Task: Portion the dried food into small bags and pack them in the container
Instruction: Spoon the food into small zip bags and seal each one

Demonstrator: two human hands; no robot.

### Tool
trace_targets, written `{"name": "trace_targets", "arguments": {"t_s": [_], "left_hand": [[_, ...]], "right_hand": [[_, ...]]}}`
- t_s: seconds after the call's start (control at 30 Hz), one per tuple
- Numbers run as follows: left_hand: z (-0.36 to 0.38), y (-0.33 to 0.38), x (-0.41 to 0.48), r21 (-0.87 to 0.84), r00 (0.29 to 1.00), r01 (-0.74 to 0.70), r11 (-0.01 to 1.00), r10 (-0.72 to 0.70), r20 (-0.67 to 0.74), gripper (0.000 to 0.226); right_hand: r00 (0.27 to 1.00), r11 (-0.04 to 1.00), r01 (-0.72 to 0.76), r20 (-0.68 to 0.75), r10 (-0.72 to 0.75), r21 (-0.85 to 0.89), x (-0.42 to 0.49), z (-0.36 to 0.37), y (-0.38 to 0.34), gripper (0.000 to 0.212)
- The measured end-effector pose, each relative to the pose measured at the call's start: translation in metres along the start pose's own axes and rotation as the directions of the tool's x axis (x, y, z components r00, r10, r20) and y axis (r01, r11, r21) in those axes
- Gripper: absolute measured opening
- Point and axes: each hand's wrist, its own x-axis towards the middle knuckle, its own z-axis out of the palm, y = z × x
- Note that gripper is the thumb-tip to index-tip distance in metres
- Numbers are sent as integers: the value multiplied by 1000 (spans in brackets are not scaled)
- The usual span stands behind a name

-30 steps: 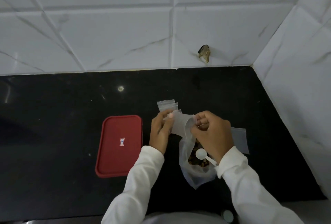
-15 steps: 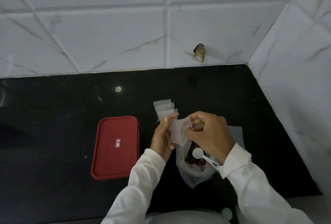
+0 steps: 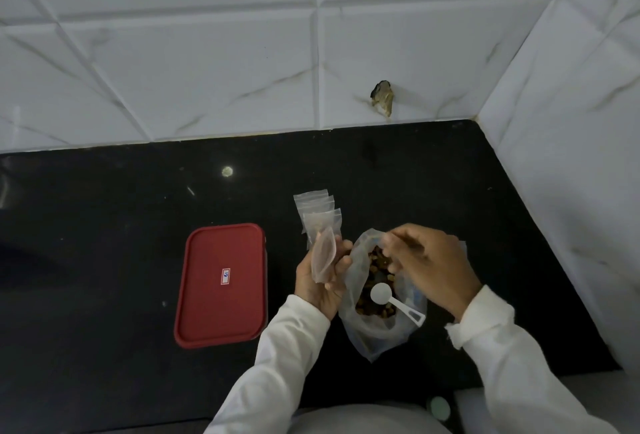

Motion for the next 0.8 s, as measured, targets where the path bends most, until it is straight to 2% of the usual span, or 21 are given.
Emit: {"name": "trace_targets", "arguments": {"t_s": [0.1,0.2,0.27,0.33,0.4,0.5,0.6,0.7,0.8], "left_hand": [[-2,1,-3,-47,999,4,999,-2,41,41],[-7,-2,-4,-82,1000,1,997,1,23,37],[-10,-4,-4,-76,1000,2,997,-4,-30,26],[-10,-7,-5,-18,991,-17,1000,15,-136,26],[-11,-10,-5,11,983,-25,1000,27,-183,31],[-13,-15,-6,19,981,-16,1000,20,-192,36],[-20,-17,-7,30,985,-18,999,22,-173,41],[-25,-19,-11,0,987,-23,1000,23,-159,38],[-26,-20,-15,25,979,-60,998,63,-196,34]], "right_hand": [[988,956,-73,111,109,-285,-4,10,39,10],[959,889,-98,196,205,-447,-10,27,67,15],[948,854,-109,206,244,-509,-12,37,74,20],[953,835,-109,183,242,-539,-13,47,77,24],[955,815,-111,165,245,-568,-13,53,77,25],[966,796,-113,122,228,-595,-11,56,79,23],[968,833,-64,168,185,-549,-11,54,83,22],[994,838,-46,58,92,-544,-10,54,87,19],[998,832,-61,-11,66,-551,-4,57,84,26]]}}
